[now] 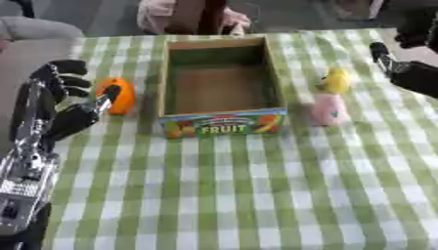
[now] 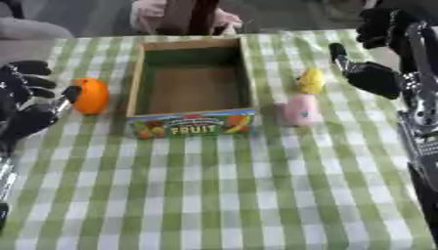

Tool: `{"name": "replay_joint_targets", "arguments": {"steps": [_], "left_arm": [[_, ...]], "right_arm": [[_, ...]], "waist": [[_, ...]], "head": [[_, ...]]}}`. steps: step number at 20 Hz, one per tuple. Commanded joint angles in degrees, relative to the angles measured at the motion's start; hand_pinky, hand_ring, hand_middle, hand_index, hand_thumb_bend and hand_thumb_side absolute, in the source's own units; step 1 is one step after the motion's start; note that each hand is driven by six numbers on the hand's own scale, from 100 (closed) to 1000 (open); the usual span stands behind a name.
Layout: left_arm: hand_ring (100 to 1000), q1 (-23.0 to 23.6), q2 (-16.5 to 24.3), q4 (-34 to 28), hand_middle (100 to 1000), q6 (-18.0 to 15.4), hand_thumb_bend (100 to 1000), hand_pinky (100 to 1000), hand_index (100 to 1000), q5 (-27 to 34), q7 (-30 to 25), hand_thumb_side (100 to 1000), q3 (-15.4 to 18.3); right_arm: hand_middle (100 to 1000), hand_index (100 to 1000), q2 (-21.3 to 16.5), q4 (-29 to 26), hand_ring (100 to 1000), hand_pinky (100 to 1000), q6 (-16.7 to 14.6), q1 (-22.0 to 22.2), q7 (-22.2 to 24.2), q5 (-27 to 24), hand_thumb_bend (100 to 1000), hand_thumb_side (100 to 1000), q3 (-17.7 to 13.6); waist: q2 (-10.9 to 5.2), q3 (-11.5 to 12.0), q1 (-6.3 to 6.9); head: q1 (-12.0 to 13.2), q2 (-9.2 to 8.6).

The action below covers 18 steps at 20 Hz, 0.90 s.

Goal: Pick up objects on the table and place them in the box.

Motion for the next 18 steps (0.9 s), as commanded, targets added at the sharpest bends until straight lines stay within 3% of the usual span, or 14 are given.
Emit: {"name": "replay_joint_targets", "arguments": {"steps": [1,8,12,18], "left_arm": [[602,-2.69,4.43,1.2,613,0.71,645,588,698,-1.38,-1.0,133,-0.23],[626,-10.51,11.5,9.69,635,2.2,655,617,722,-6.59,-5.95,148,-2.25],[645,-14.72,14.3,16.82,655,3.02,656,639,738,-12.63,-12.2,155,-4.5],[666,-20.64,16.0,29.04,672,2.51,752,671,752,-22.22,-21.99,121,-8.09]], "right_arm": [[564,741,-1.08,-0.43,619,630,-0.05,-0.69,0.12,-0.05,377,100,-0.29],[564,741,-1.11,-0.35,620,630,-0.12,-0.71,0.38,-0.07,376,100,-0.01],[564,741,-1.1,-0.29,619,630,-0.15,-0.68,0.55,-0.09,376,100,0.14],[564,741,-1.06,-0.22,620,630,-0.21,-0.69,0.8,-0.15,375,100,0.4]], "waist": [[-1.1,-0.14,0.0],[-1.46,-0.67,0.14],[-1.65,-1.01,0.16],[-1.91,-1.45,0.12]], "head": [[0.25,-0.27],[0.72,0.0],[0.93,0.12],[1.03,0.25]]}}
